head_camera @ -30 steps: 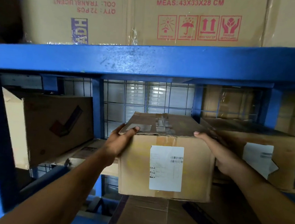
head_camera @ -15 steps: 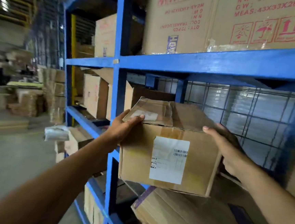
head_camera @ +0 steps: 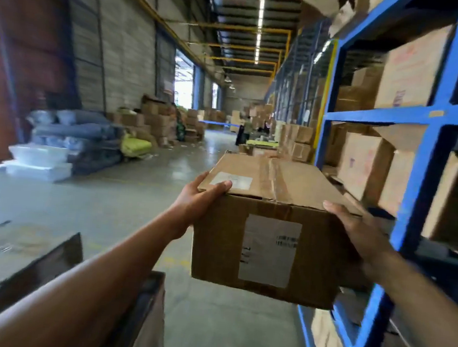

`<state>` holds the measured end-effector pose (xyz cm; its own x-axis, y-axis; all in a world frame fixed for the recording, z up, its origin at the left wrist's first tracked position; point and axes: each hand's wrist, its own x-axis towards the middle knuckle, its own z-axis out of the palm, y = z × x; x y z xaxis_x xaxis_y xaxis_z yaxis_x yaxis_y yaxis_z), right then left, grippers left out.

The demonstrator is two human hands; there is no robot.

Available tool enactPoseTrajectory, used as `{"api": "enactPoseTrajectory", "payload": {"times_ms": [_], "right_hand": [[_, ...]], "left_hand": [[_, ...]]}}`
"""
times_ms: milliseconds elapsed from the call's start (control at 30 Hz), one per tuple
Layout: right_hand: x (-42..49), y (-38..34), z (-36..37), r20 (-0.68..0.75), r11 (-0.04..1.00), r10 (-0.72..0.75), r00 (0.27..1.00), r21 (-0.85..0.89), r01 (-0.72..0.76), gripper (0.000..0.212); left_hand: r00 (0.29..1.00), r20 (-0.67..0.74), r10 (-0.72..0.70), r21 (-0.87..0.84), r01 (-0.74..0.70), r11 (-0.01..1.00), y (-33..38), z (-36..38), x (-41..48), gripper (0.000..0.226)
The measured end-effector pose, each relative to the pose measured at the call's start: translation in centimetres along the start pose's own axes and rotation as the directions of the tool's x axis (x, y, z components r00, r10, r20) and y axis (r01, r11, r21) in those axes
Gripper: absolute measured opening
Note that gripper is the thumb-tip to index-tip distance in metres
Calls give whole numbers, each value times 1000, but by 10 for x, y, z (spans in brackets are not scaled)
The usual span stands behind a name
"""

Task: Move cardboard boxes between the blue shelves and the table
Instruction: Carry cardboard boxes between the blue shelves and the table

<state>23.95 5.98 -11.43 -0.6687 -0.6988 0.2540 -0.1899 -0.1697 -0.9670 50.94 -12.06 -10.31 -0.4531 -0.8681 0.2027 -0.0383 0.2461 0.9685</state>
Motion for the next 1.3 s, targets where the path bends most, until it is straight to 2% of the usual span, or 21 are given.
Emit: {"api": "enactPoseTrajectory", "payload": {"times_ms": [33,133,200,267,300,333,533,633,700,733,867,900,1033,1100,1133,1200,1233,1300], "right_hand": [[11,4,39,64,1000,-7,998,15,6,114],[30,10,165,327,998,11,945,55,-31,114],[32,9,245,466,996,-3,885,83,-40,108],[23,4,318,576,993,-55,816,119,-17,80],[17,2,351,619,991,-90,780,134,8,62],[12,-1,380,660,988,-119,742,152,23,54],[-12,7,533,820,971,-211,533,240,16,78],[-20,20,596,888,971,-213,409,239,-13,75],[-25,33,633,920,968,-225,322,249,-36,64],[-26,42,652,931,967,-221,290,248,-57,66],[-33,75,724,976,977,-162,143,179,-113,95],[-35,81,739,982,979,-149,113,163,-120,101],[-41,95,792,992,983,-123,26,125,-137,110],[-44,105,812,993,984,-119,-19,116,-134,105],[-46,113,819,993,985,-112,-41,105,-133,100],[-53,132,825,994,989,-101,-53,95,-109,86],[-56,141,826,994,992,-105,-33,102,-80,81],[-60,150,827,991,991,-129,13,130,-13,75]], "left_hand": [[997,-77,-14,13,15,1000,-7,-35,-5,76],[952,-304,-36,63,58,996,-23,-140,-24,97],[904,-425,-30,105,82,991,-27,-204,-43,91],[856,-517,-2,155,96,983,-26,-260,-64,79],[825,-564,15,183,107,977,-26,-284,-74,87],[786,-617,28,216,135,967,-25,-306,-84,95],[552,-832,65,281,317,906,-43,-395,-143,115],[472,-880,54,266,395,879,-67,-418,-159,112],[407,-912,49,241,434,868,-87,-428,-164,107],[372,-927,47,228,459,858,-97,-433,-167,107],[230,-973,29,155,556,816,-130,-450,-173,102],[201,-979,19,135,587,799,-135,-455,-173,107],[82,-996,-21,48,754,655,-151,-475,-173,120],[36,-998,-43,9,858,513,-164,-479,-175,122],[27,-999,-45,6,914,405,-170,-479,-175,124],[54,-998,-43,44,979,198,-182,-479,-173,132],[72,-997,-35,67,990,128,-188,-478,-172,135],[84,-996,-2,84,994,67,-195,-476,-172,136]]}}
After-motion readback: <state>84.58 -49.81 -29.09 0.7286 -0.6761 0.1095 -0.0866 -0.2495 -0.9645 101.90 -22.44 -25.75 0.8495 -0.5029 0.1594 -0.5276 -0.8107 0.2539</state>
